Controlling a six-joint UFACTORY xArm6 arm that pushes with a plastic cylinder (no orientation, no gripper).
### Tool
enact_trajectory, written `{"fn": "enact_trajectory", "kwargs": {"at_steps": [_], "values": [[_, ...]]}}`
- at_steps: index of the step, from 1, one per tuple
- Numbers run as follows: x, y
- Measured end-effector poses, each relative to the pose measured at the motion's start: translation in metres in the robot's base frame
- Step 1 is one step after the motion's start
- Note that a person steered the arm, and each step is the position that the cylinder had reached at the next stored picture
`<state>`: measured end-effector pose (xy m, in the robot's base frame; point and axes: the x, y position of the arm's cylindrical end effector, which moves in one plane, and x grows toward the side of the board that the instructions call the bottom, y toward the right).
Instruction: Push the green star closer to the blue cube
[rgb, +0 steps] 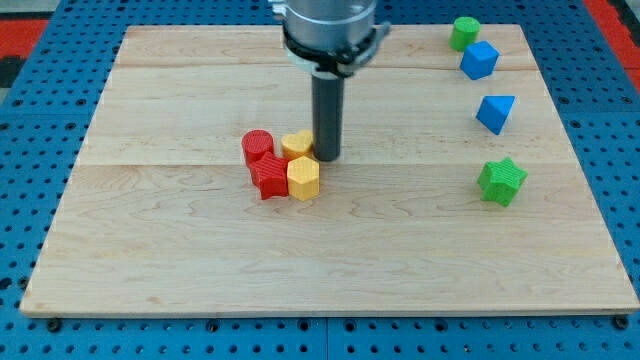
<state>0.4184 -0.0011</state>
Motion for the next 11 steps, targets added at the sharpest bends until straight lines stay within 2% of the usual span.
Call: {"fn": "enact_trajectory", "kwargs": {"at_steps": [1, 2, 4, 5, 6, 7, 8, 9, 10, 11], "values": [[0.026, 0.083], [0.082, 0.118], [0.092, 0.206], [0.081, 0.229], [0.034, 0.224], [0.014, 0.216], [0.041, 0.207], [0.029, 0.170], [-0.020, 0.169], [-0.052, 0.167]]}}
